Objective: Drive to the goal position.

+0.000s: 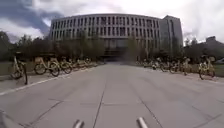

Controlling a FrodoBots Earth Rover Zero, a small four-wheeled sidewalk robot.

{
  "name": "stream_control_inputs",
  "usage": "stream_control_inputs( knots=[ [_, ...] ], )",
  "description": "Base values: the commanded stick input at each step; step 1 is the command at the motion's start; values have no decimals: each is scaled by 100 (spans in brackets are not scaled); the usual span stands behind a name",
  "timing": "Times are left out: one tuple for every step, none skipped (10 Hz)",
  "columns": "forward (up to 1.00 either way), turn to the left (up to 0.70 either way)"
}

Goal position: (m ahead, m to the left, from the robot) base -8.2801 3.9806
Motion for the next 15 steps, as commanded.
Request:
stream_control_inputs(
  knots=[
    [100,0],
    [100,0],
    [100,0],
    [100,0],
    [100,0],
    [100,0],
    [100,0],
    [100,0],
    [100,0],
    [100,0],
    [100,0],
    [100,0],
    [100,0],
    [43,57],
    [0,100]
  ],
)
